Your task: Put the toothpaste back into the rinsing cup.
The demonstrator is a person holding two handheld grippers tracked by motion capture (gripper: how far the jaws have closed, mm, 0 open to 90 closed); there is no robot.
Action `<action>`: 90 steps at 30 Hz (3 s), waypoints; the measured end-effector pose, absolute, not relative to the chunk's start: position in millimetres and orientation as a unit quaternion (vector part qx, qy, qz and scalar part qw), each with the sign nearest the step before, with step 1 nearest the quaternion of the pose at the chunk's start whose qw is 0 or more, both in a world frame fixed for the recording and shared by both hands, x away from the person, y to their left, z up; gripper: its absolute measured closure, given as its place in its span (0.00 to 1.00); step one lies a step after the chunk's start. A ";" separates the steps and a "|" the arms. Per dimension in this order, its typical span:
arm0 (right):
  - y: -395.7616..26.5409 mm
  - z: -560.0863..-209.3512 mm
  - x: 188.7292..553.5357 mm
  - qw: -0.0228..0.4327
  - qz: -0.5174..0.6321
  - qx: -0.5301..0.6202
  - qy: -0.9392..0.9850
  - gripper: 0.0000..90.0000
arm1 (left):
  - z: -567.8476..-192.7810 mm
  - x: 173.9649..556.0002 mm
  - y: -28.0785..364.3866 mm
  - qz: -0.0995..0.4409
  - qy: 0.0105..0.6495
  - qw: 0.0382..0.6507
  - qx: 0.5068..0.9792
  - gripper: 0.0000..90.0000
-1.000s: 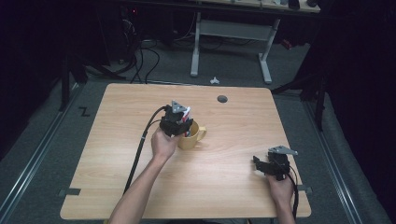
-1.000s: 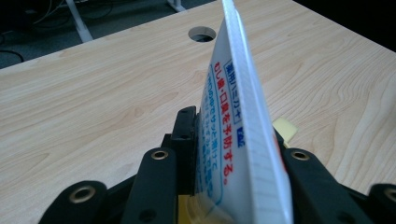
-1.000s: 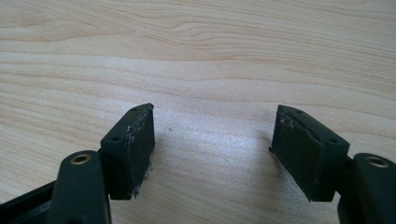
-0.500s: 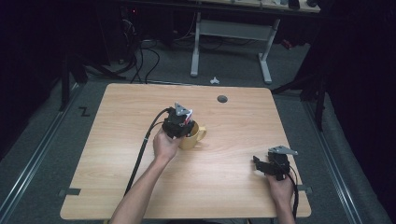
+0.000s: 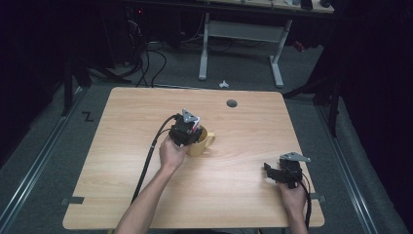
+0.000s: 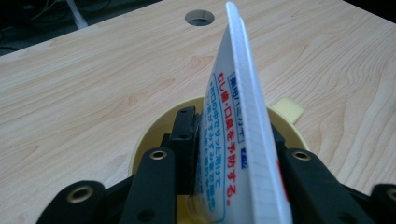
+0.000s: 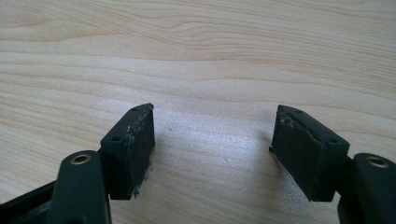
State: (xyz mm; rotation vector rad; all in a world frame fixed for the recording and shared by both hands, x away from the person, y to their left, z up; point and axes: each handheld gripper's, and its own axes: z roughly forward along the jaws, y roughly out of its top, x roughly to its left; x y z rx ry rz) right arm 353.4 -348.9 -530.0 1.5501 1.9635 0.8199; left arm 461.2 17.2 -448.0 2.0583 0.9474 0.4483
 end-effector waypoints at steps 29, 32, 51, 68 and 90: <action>-348.9 -530.0 353.4 0.252 0.301 0.570 0.722 0.33 | -436.9 456.1 25.4 0.190 0.369 0.421 0.807 0.47; -348.9 -530.0 353.4 0.252 0.301 0.570 0.722 0.33 | -434.7 455.4 27.6 0.183 0.368 0.427 0.805 0.43; -348.9 -530.0 353.4 0.252 0.301 0.570 0.722 0.33 | -423.1 443.0 45.3 0.183 0.366 0.444 0.797 0.33; -348.8 -530.0 353.4 0.252 0.301 0.570 0.722 0.33 | -419.5 429.8 62.9 0.188 0.372 0.451 0.789 0.33; -348.9 -530.0 353.4 0.252 0.301 0.569 0.722 0.33 | -416.3 416.8 86.2 0.184 0.387 0.467 0.773 0.34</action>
